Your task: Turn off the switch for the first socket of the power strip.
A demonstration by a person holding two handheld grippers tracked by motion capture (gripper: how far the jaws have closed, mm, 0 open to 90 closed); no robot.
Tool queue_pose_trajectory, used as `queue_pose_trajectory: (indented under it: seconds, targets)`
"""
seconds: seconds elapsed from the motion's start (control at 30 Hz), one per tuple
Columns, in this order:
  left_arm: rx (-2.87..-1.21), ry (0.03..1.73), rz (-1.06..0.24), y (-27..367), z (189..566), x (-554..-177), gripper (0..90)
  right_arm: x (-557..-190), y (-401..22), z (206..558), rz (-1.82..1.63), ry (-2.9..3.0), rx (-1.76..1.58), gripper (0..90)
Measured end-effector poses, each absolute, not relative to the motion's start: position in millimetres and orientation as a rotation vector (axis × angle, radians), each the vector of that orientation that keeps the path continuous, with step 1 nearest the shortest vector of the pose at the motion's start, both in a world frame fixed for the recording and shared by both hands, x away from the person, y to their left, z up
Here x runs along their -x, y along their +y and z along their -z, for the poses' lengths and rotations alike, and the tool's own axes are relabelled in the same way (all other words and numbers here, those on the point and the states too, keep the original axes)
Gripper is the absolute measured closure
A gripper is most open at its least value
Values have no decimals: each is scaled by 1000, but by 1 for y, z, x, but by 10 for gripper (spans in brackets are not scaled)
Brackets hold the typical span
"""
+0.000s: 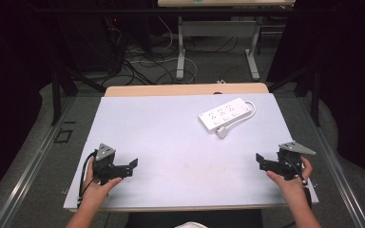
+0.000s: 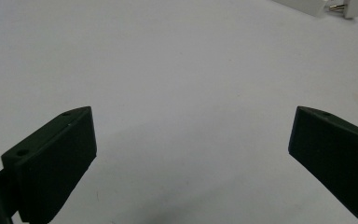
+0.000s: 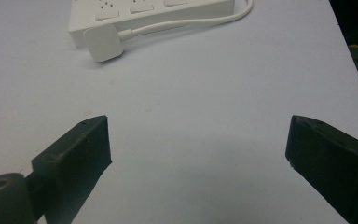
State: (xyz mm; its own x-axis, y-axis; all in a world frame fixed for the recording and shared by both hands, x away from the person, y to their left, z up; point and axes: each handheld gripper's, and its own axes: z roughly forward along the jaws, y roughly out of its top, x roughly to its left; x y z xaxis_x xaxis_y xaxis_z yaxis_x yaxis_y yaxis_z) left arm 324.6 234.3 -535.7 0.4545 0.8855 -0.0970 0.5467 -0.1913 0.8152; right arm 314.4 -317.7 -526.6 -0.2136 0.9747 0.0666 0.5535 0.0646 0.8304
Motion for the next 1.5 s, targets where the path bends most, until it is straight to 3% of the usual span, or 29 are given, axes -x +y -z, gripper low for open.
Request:
queue_pose_trajectory:
  seconds: [1.5]
  targets:
    - [-1819,1248,-529,240,536,-318,30,-349,-295,521,-985,2016,-1460,146]
